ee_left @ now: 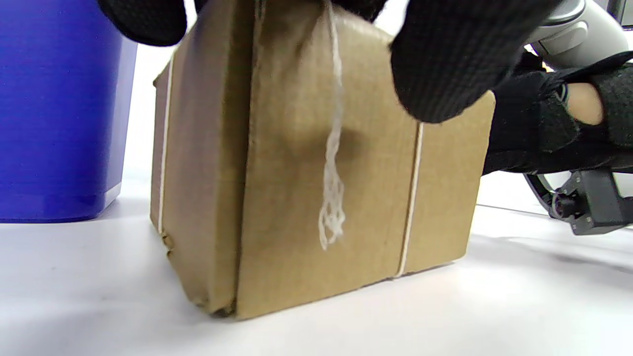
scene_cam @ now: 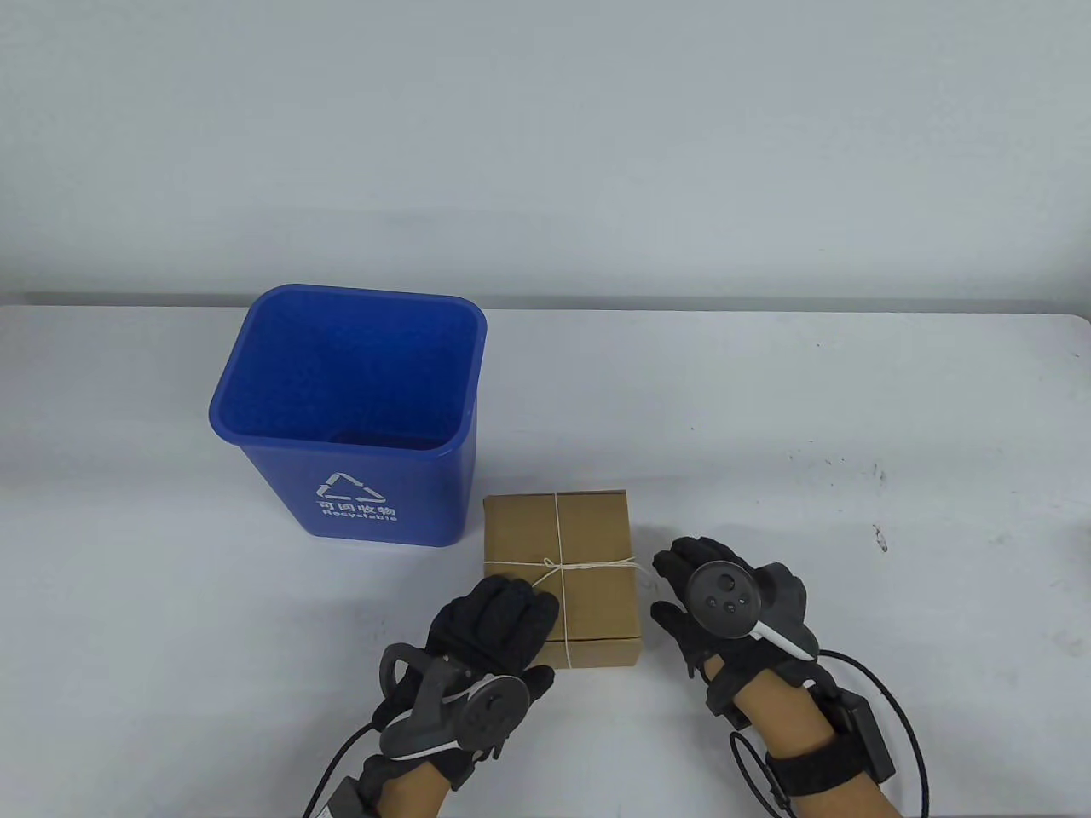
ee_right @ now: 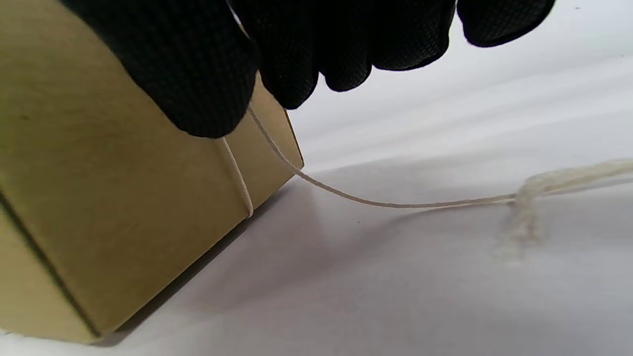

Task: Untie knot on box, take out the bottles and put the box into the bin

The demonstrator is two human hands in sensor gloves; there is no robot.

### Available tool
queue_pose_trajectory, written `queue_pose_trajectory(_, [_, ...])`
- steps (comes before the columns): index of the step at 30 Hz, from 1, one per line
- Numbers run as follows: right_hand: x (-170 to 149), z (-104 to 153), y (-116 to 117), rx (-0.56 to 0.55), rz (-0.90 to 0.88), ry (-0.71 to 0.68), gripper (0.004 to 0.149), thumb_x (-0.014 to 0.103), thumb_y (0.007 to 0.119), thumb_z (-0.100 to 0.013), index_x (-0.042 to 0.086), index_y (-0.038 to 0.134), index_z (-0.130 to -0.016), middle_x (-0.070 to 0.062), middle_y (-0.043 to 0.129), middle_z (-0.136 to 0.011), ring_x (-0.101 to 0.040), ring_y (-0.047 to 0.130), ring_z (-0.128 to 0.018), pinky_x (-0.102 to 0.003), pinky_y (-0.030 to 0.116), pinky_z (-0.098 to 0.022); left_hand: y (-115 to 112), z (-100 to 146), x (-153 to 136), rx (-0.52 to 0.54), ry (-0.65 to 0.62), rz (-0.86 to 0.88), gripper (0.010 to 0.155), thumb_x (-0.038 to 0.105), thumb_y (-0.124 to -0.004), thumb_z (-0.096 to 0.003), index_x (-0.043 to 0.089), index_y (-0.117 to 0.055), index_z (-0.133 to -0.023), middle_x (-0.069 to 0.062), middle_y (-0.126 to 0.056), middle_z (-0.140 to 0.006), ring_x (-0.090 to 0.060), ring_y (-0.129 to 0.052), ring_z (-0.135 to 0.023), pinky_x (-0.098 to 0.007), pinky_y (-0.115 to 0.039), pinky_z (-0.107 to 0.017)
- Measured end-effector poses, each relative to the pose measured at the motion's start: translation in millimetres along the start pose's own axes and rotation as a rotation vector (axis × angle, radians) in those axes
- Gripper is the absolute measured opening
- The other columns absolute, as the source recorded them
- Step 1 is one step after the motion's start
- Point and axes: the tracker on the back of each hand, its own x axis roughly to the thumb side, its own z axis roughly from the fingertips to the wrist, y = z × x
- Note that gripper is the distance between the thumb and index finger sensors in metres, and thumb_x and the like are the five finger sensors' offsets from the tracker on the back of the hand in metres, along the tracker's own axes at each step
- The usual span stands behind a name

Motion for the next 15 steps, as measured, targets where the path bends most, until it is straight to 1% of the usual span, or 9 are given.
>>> queue_pose_trajectory(3, [-0.4, -0.7, 2.1, -0.04, 0.0, -0.012, 0.049, 0.036, 0.082, -0.046, 0.014, 0.079, -0.089, -0.014, 0.065, -0.101, -0.049, 0.061, -0.092, -0.068, 0.052, -0.062, 0.0, 0.0, 0.0, 0.0, 0.0, 0.0, 0.081, 0.053, -0.079, -0.0472, 0.029, -0.039, -0.114, -0.003, -0.033, -0.112, -0.036, -0.038, -0.106, -0.061, -0.053, -0.072])
queue_pose_trajectory(5, [-0.7, -0.6, 2.0, -0.052, -0.001, -0.013, 0.038, 0.034, 0.082, -0.046, 0.019, 0.087, -0.081, -0.012, 0.07, -0.099, -0.049, 0.063, -0.091, -0.068, 0.052, -0.062, 0.0, 0.0, 0.0, 0.0, 0.0, 0.0, 0.082, 0.053, -0.079, -0.0472, 0.029, -0.038, -0.114, -0.003, -0.033, -0.112, -0.036, -0.038, -0.106, -0.061, -0.053, -0.072])
queue_pose_trajectory(10, [-5.4, 0.4, -0.7, -0.044, 0.021, 0.017, 0.036, 0.034, 0.082, -0.046, 0.02, 0.09, -0.078, -0.01, 0.077, -0.095, -0.049, 0.066, -0.091, -0.068, 0.053, -0.062, 0.0, 0.0, 0.0, 0.0, 0.0, 0.0, 0.082, 0.053, -0.079, -0.0471, 0.028, -0.039, -0.114, -0.003, -0.033, -0.112, -0.036, -0.038, -0.106, -0.061, -0.054, -0.072])
queue_pose_trajectory(15, [-14.9, 0.4, -2.6, -0.026, 0.05, 0.059, 0.035, 0.033, 0.082, -0.046, 0.019, 0.09, -0.077, -0.009, 0.078, -0.094, -0.049, 0.065, -0.091, -0.068, 0.053, -0.062, 0.0, 0.0, 0.4, -0.001, 0.002, -0.001, 0.082, 0.053, -0.079, -0.0471, 0.029, -0.038, -0.114, -0.003, -0.033, -0.112, -0.036, -0.038, -0.106, -0.061, -0.054, -0.072])
